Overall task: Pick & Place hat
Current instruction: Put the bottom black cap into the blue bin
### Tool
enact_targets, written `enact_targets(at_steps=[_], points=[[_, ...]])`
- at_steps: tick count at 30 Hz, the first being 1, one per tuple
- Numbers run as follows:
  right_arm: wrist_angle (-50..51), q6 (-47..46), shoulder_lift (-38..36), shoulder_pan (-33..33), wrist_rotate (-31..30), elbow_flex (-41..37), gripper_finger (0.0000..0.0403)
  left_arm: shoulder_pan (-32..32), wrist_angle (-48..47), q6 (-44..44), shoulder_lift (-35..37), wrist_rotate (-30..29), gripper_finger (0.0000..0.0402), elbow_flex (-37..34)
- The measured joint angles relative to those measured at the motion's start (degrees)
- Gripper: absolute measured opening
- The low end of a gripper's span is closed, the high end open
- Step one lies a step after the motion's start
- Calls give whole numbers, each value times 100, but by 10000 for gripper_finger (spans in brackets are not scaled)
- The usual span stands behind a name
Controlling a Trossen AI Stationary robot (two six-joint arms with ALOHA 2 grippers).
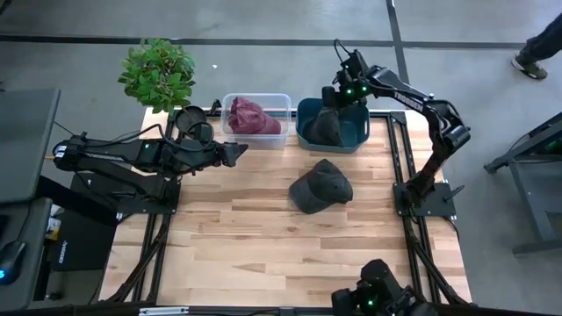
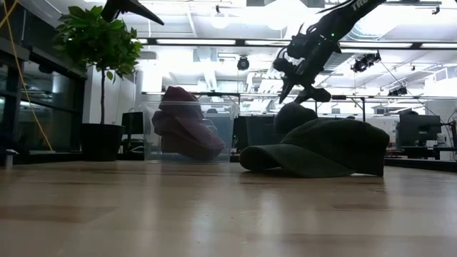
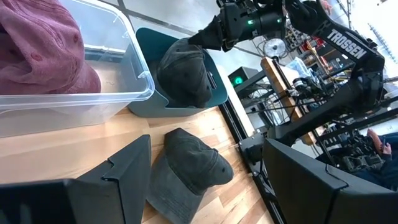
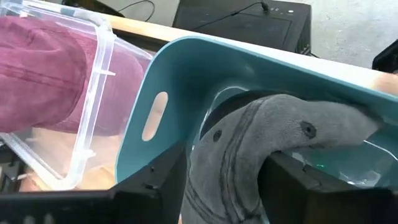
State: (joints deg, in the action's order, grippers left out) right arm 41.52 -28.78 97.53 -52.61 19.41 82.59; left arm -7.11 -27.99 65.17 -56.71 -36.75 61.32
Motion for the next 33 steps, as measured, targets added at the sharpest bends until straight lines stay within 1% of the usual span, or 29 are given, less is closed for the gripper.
enact_targets(at_steps=[3, 9, 14, 18, 21, 24, 25, 30, 33], points=[[2, 35, -38, -89, 100, 0, 176, 0, 0, 4, 0, 0, 266, 0], [2, 126, -294, -359, 202, 0, 177, 0, -24, 107, 0, 0, 266, 0], [129, 368, -595, -534, 413, 1, 166, 0, -42, 109, 0, 44, 266, 0], [494, 779, -837, -545, 412, 2, 127, 0, -44, 109, 0, 44, 266, 0], [845, 1121, -1026, -471, 408, 2, 79, 0, -46, 109, 0, 23, 266, 0], [1164, 1419, -1173, -316, 411, 2, 21, 0, -50, 109, 0, 20, 266, 0], [1258, 1504, -1212, -248, 408, 2, 11, 0, -52, 109, 0, 20, 266, 0], [1720, 1600, -1344, 287, 298, 4, 3, 0, -59, 109, 0, 17, 266, 0], [1835, 1525, -1340, 767, -56, 4, 2, 0, -59, 109, 0, 15, 266, 0]])
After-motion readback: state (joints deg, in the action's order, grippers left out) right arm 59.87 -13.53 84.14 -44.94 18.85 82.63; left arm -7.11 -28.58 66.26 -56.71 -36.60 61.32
